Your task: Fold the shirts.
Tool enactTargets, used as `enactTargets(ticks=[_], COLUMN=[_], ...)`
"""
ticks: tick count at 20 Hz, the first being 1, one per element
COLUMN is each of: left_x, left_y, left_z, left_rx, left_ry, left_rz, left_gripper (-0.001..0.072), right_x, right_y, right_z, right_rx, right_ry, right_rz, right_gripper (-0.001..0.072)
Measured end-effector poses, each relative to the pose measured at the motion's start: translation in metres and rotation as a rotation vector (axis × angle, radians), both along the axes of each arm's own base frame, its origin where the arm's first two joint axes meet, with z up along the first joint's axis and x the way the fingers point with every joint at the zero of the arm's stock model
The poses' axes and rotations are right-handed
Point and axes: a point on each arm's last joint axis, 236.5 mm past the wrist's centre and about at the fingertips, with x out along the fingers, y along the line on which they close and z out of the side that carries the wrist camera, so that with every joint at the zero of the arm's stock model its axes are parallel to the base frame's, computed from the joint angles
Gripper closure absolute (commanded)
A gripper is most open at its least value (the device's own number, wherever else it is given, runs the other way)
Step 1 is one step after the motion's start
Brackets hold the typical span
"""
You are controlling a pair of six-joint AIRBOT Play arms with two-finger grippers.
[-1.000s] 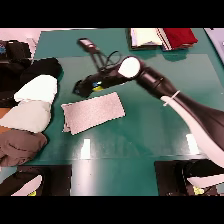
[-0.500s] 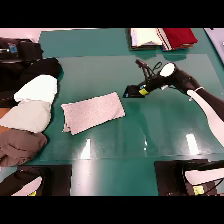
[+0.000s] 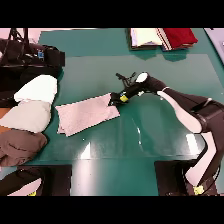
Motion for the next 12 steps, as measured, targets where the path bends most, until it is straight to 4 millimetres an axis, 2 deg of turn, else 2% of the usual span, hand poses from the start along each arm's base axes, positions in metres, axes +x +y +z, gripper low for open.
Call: enactTargets(ticks=[3,4,6,8,9,10,12], left_x=[-0.002,-0.003,-0.007,-0.013,-0.016,-0.019,-0.025], left_y=[-0.009,-0.012,-0.022,-0.036,-0.042,-0.048,-0.059], left_z=[-0.002,-0.002,-0.002,-0.002,-0.002,-0.001,0.0], left_rx=[-0.016,-0.021,-0.027,-0.035,-0.035,-0.037,-0.041], left_ry=[0.013,0.014,0.015,0.016,0.014,0.01,0.008], left_rz=[-0.018,-0.025,-0.048,-0.083,-0.097,-0.113,-0.14], left_gripper=[0.0687,0.0687,0.0687,0.0687,0.0687,0.0687,0.0687], right_x=[0.016,0.023,0.044,0.069,0.082,0.094,0.109], right_y=[0.018,0.016,-0.004,-0.046,-0.075,-0.106,-0.185], right_z=[0.016,0.023,0.044,0.068,0.081,0.094,0.118], right_rx=[0.03,0.032,0.012,-0.045,-0.08,-0.118,-0.208], right_ry=[-0.074,-0.101,-0.18,-0.262,-0.299,-0.33,-0.378], right_rz=[0.006,0.001,-0.023,-0.067,-0.102,-0.146,-0.265], right_gripper=[0.0701,0.0702,0.0702,0.0702,0.0702,0.0702,0.0702])
